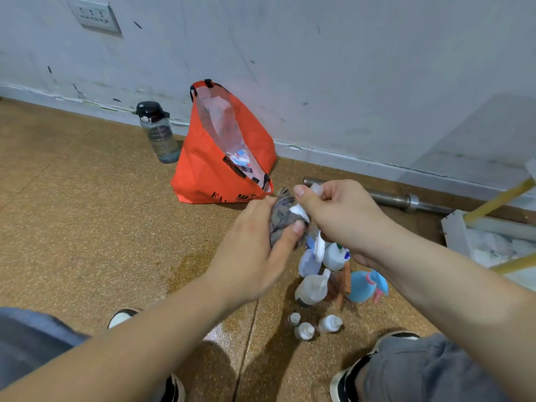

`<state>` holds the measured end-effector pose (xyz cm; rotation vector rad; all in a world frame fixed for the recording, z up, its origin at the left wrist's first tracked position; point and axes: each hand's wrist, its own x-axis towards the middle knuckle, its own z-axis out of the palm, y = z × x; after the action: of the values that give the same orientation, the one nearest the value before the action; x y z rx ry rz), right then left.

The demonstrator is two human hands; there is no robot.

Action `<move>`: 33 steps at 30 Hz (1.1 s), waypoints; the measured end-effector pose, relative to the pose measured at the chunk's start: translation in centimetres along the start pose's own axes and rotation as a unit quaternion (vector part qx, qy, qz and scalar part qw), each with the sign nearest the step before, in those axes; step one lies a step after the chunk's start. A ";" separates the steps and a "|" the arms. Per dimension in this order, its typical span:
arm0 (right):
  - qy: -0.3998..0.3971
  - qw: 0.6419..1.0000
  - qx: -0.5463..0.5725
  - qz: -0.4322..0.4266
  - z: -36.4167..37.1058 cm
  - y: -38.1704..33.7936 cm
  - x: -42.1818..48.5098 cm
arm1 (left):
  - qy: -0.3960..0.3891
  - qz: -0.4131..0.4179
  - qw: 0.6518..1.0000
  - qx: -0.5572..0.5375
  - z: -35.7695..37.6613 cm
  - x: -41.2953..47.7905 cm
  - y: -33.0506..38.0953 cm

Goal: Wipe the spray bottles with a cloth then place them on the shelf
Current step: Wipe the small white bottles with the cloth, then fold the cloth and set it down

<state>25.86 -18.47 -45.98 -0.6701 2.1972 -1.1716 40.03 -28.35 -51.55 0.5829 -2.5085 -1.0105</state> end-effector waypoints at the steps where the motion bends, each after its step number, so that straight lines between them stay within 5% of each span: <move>1: 0.010 1.000 -0.013 -0.004 -0.1 0.1 -0.1 | -0.022 -0.040 0.999 -0.012 0.2 0.0 -0.5; 8: 0.034 0.992 -0.125 0.008 0.0 2.7 -2.0 | -0.259 -0.205 0.942 -0.058 0.5 -2.1 -1.4; 12: 0.039 0.990 -0.134 0.003 0.5 4.0 -3.0 | -0.387 -0.206 0.895 0.083 -0.1 -2.2 -2.3; 18: -0.034 0.962 -0.266 -0.049 5.0 7.3 -1.5 | -0.376 -0.248 0.883 0.129 0.1 -2.7 -5.2; 22: -0.102 0.911 -0.397 -0.057 9.3 11.2 0.6 | -0.378 -0.286 0.870 0.133 0.8 -3.3 -7.0; 33: -0.190 0.828 -0.526 -0.039 15.2 20.4 3.8 | -0.347 -0.346 0.862 0.131 2.2 -1.7 -12.2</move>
<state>29.92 -19.62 -71.30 -1.2820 2.3164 0.2897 43.23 -34.23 -62.08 1.5189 -3.1749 -1.2920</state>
